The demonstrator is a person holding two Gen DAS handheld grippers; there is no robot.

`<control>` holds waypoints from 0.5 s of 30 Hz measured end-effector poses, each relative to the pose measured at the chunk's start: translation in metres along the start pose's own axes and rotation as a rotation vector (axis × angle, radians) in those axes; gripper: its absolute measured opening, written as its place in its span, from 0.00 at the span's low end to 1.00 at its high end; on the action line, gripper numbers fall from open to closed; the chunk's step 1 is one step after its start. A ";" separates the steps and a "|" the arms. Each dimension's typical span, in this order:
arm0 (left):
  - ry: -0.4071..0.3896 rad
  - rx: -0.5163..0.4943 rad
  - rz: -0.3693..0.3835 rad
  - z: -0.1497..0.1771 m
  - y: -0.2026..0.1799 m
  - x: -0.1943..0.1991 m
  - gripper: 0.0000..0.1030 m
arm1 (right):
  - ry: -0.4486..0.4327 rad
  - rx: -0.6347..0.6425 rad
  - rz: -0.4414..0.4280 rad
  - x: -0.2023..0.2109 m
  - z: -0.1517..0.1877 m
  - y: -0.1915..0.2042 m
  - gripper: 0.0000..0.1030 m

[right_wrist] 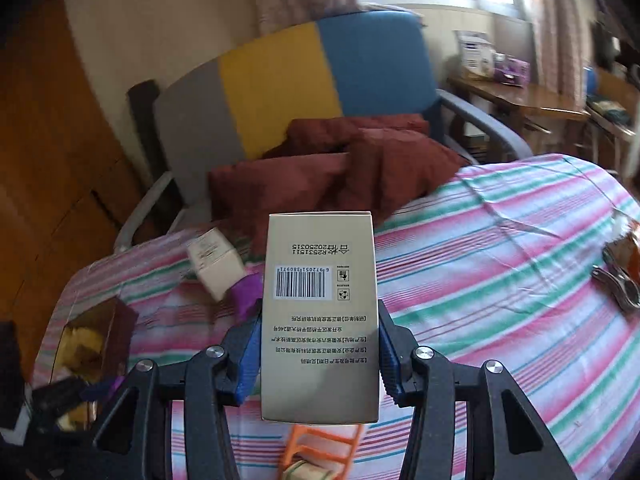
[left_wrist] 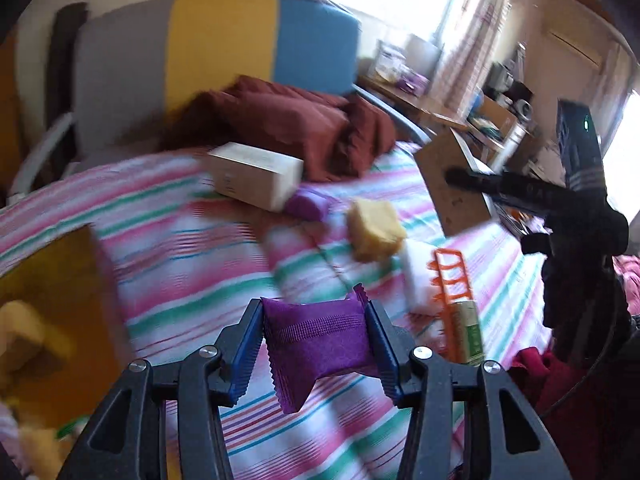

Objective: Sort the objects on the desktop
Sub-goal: 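Carry white box and purple sachet over the gold tray and open both tools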

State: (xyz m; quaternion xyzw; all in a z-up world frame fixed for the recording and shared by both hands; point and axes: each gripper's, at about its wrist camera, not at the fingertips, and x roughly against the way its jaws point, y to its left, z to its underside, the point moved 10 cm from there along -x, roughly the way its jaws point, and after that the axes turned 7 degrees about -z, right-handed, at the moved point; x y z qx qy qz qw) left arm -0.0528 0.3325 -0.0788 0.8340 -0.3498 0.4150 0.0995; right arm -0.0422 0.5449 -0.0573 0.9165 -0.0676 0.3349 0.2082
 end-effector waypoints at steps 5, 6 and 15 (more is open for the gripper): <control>-0.042 0.101 -0.096 0.009 0.068 0.036 0.50 | 0.048 -0.016 -0.097 -0.009 0.010 0.038 0.48; -0.044 0.116 -0.107 0.011 0.078 0.040 0.50 | 0.055 -0.004 -0.115 -0.009 0.012 0.053 0.48; -0.074 0.281 -0.314 0.049 0.191 0.078 0.50 | 0.175 0.225 -0.333 -0.035 0.044 0.232 0.49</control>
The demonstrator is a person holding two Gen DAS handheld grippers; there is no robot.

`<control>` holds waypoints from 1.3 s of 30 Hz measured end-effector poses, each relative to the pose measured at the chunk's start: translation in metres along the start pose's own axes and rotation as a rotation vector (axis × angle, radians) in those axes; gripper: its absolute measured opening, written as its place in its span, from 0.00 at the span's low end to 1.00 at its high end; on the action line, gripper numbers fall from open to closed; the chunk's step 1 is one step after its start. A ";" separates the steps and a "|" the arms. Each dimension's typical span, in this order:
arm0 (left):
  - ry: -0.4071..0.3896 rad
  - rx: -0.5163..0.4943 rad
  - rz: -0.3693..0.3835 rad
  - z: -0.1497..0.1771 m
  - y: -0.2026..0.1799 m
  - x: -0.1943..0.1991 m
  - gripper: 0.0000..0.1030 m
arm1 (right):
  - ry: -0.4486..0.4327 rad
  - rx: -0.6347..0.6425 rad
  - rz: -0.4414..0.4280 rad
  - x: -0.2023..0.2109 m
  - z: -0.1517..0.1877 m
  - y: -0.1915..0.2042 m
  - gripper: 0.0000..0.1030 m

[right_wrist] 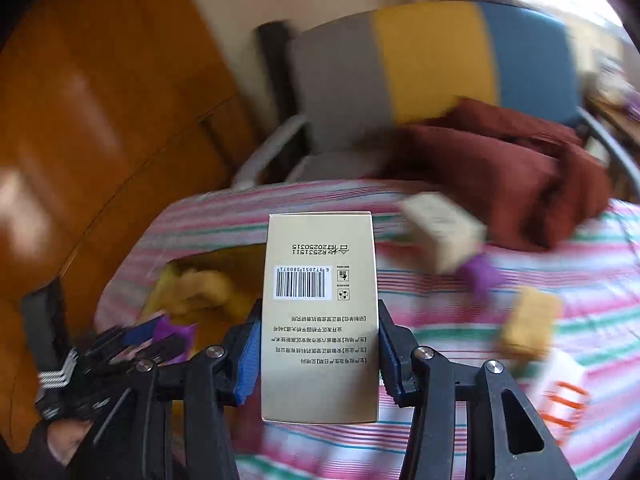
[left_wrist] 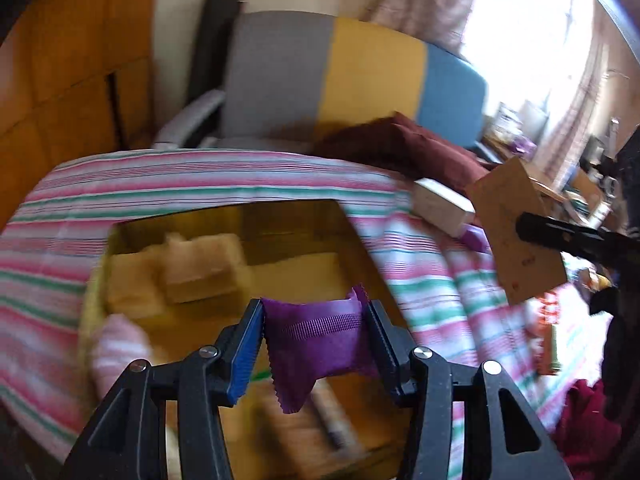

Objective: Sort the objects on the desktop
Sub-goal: 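Carry white box and purple sachet over the gold tray and open both tools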

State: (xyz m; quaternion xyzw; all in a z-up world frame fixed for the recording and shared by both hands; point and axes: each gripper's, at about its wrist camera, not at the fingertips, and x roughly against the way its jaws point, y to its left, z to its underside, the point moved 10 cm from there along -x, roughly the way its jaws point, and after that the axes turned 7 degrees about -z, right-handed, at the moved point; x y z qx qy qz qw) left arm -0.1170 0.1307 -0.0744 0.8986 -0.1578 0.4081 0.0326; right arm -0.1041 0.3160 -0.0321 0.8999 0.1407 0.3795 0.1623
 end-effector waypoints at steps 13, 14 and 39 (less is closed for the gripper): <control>-0.005 0.106 -0.187 0.012 0.091 -0.010 0.50 | 0.206 0.114 -0.059 -0.109 0.051 0.088 0.49; -0.005 0.108 -0.192 0.013 0.093 -0.011 0.50 | 0.214 0.113 -0.047 -0.111 0.053 0.086 0.49; 0.043 0.100 -0.272 0.026 0.106 -0.037 0.57 | 0.295 0.075 0.009 -0.136 0.078 0.075 0.52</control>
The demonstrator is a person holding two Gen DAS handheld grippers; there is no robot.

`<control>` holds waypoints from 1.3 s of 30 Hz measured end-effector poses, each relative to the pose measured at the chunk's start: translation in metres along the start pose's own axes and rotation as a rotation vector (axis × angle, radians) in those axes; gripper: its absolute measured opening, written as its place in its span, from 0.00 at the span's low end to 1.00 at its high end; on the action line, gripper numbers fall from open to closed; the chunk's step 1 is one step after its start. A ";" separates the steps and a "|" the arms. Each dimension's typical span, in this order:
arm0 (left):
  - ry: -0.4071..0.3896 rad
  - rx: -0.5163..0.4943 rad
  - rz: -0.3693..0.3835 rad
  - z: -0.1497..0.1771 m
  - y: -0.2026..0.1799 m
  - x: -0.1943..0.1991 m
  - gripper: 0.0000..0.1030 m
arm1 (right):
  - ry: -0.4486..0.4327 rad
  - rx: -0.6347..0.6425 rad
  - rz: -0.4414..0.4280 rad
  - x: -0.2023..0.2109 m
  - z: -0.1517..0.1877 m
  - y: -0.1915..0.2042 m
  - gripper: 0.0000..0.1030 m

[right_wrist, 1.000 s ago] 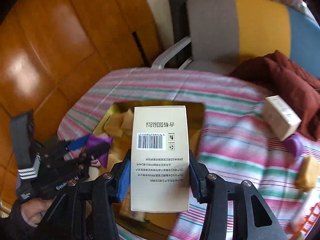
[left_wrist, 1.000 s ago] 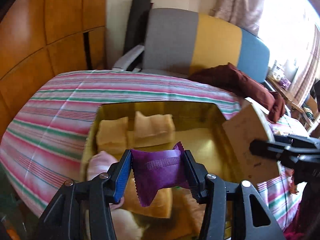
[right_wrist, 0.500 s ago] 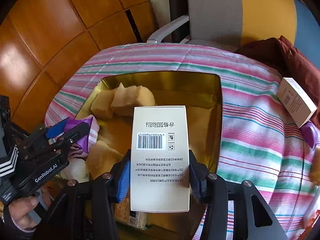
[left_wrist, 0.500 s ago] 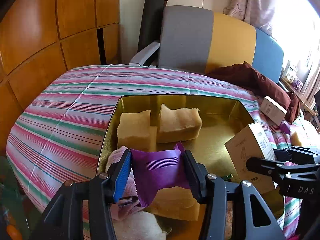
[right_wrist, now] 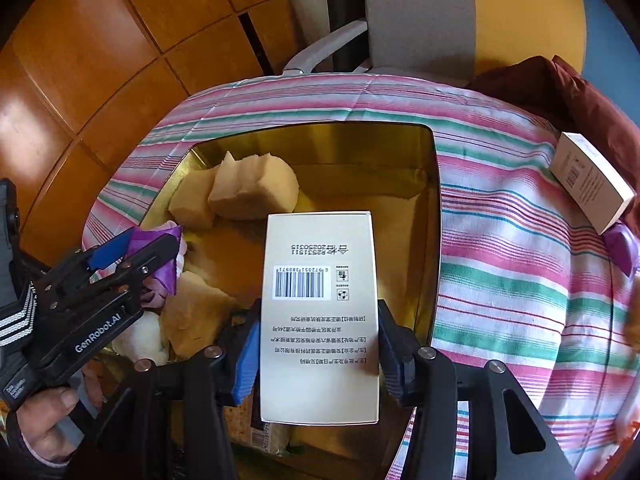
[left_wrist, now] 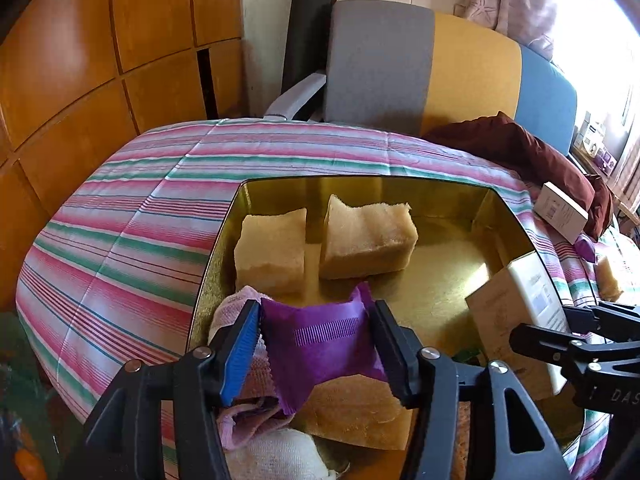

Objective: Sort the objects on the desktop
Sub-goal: 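Carry white box and purple sachet over the gold tray and open both tools, then grasp the green box from the orange rack with the right tool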

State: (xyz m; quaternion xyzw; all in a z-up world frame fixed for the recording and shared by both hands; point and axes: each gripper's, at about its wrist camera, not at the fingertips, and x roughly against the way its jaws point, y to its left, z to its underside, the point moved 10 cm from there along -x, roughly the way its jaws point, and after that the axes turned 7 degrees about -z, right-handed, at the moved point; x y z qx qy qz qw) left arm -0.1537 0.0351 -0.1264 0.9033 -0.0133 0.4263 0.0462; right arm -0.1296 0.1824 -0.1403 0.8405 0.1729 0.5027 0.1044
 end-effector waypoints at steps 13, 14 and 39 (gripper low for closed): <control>-0.005 0.069 0.033 0.001 0.009 0.005 0.61 | -0.054 -0.005 0.000 0.019 0.000 0.007 0.63; -0.011 0.083 0.039 0.001 0.011 0.006 0.61 | -0.059 -0.003 0.004 0.021 0.001 0.008 0.65; -0.115 0.039 0.212 -0.005 -0.035 0.069 0.61 | -0.427 -0.089 0.330 0.162 -0.019 -0.069 1.00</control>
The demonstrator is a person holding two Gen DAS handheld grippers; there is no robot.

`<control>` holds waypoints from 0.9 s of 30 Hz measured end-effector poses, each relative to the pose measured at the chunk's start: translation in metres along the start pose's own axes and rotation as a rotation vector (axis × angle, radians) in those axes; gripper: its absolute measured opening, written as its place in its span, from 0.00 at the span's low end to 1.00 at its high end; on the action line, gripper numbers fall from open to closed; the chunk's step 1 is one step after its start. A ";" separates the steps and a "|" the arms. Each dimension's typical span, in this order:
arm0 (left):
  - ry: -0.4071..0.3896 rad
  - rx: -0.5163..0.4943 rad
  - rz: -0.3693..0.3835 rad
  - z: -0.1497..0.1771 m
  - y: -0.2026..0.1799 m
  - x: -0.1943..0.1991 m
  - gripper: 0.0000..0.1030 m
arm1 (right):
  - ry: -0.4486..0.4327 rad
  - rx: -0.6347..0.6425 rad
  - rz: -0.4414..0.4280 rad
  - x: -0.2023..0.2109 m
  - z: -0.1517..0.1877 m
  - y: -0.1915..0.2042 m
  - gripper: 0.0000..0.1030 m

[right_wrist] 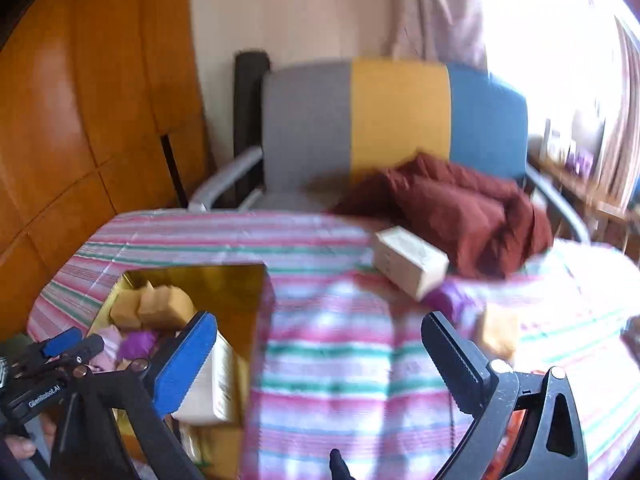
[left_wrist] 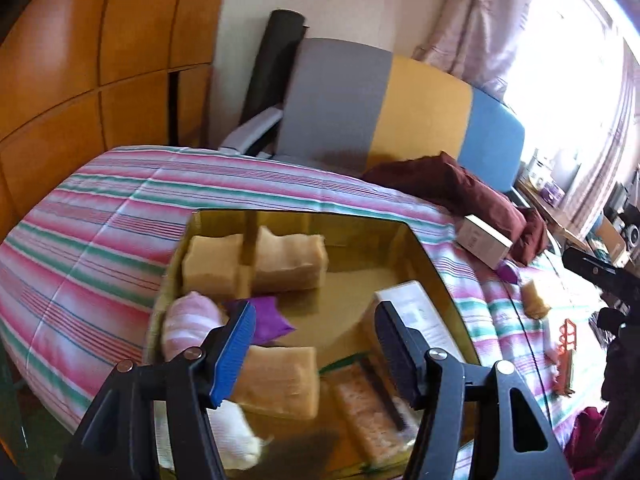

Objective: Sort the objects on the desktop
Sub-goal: 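Grasp the green box from the orange rack with the right tool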

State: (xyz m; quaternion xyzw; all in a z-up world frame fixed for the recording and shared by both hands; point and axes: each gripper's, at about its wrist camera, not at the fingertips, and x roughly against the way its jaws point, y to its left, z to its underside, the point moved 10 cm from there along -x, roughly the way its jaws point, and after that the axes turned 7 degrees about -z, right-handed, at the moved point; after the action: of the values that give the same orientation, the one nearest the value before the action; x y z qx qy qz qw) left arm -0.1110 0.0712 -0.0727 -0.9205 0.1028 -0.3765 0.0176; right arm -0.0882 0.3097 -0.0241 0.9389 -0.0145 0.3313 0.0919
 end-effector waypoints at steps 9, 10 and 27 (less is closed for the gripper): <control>0.016 -0.128 0.058 0.008 -0.058 0.008 0.61 | 0.053 -0.274 0.142 0.050 0.022 -0.161 0.85; 0.017 -0.141 0.067 0.008 -0.065 0.009 0.61 | 0.073 -0.313 0.154 0.054 0.028 -0.177 0.77; 0.067 -0.289 0.180 0.035 -0.143 0.005 0.61 | 0.380 -0.428 0.040 0.052 0.120 -0.197 0.44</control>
State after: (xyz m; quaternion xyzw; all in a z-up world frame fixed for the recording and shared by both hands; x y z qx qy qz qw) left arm -0.0583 0.2081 -0.0786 -0.8874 0.2386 -0.3854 -0.0845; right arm 0.0438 0.4832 -0.1150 0.8188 -0.0853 0.4925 0.2824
